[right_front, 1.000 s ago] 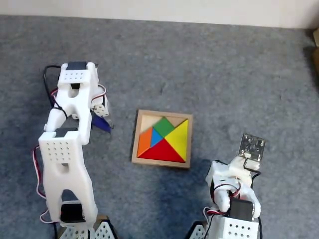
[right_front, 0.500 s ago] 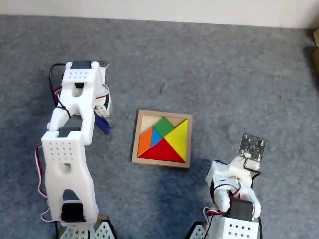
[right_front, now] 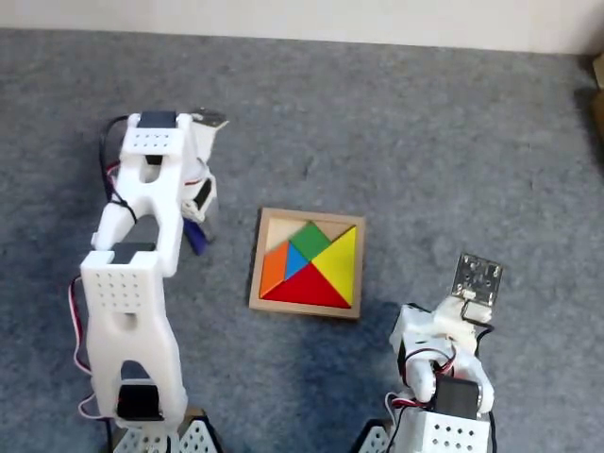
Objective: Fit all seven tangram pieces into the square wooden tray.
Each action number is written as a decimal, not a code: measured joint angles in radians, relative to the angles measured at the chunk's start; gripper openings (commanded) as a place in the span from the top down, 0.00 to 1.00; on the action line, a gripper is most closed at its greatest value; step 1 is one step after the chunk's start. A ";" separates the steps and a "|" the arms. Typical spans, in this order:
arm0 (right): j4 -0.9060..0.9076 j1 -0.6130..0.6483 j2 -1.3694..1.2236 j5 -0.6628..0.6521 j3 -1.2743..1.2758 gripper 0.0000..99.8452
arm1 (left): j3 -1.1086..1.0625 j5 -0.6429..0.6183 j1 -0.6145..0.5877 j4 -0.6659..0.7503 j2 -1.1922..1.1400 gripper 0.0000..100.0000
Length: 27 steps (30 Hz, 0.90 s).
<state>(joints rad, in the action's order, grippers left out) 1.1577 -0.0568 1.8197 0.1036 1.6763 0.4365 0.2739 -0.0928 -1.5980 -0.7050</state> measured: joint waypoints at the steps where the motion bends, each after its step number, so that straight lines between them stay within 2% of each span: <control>1: 0.000 0.000 0.000 0.000 0.000 0.99 | 0.000 0.005 0.014 0.000 0.000 0.86; 17: 0.000 0.000 0.000 0.000 0.000 0.99 | 0.117 0.009 0.276 -0.063 0.061 0.85; 24: 0.000 0.000 0.000 0.000 0.000 0.99 | 0.117 0.009 0.356 -0.064 0.061 0.73; 27: 0.000 0.000 0.000 0.000 0.000 0.99 | 0.117 0.009 0.368 -0.066 0.061 0.72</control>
<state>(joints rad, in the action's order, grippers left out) 1.1577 -0.0568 1.8197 0.1036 1.6763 0.5531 0.2831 0.2754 -1.6640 -0.6437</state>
